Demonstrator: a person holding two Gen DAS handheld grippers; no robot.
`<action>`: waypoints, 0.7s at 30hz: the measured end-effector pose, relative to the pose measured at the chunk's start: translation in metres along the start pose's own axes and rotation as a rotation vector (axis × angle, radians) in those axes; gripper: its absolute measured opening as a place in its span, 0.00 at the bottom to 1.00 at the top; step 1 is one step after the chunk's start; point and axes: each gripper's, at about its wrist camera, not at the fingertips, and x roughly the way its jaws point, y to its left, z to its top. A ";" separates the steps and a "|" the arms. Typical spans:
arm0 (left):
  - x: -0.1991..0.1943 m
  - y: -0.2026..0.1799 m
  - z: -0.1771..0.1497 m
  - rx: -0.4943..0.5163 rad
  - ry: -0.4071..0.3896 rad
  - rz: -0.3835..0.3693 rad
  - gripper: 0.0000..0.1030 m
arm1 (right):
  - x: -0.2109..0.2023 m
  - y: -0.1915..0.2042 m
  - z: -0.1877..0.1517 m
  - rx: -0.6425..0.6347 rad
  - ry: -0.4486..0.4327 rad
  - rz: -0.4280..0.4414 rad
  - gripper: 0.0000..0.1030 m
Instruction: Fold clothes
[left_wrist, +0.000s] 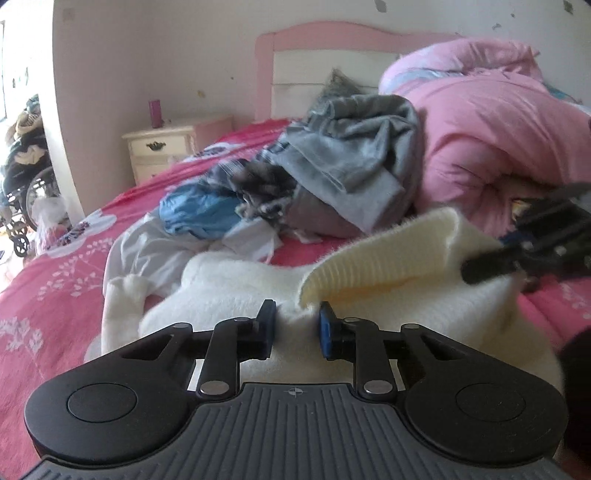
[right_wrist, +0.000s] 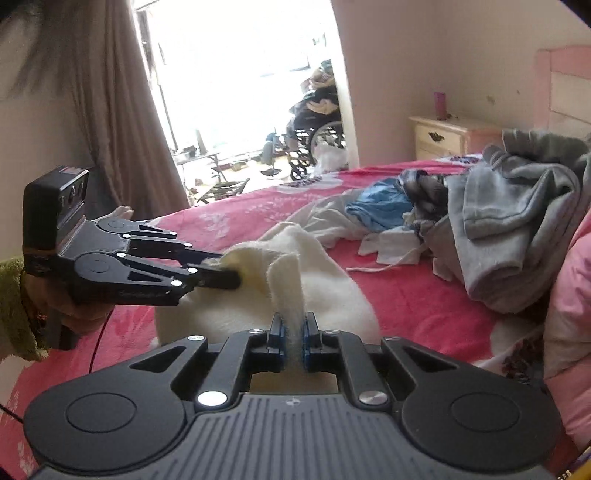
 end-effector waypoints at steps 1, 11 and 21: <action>-0.007 -0.002 0.000 -0.005 0.002 -0.001 0.29 | -0.004 0.004 -0.001 -0.011 -0.002 0.012 0.10; -0.060 -0.010 0.002 0.151 -0.029 0.093 0.60 | -0.048 0.048 -0.016 -0.141 -0.019 0.116 0.10; -0.048 0.016 0.013 -0.014 0.074 0.030 0.60 | -0.066 0.059 -0.041 -0.197 0.055 0.115 0.10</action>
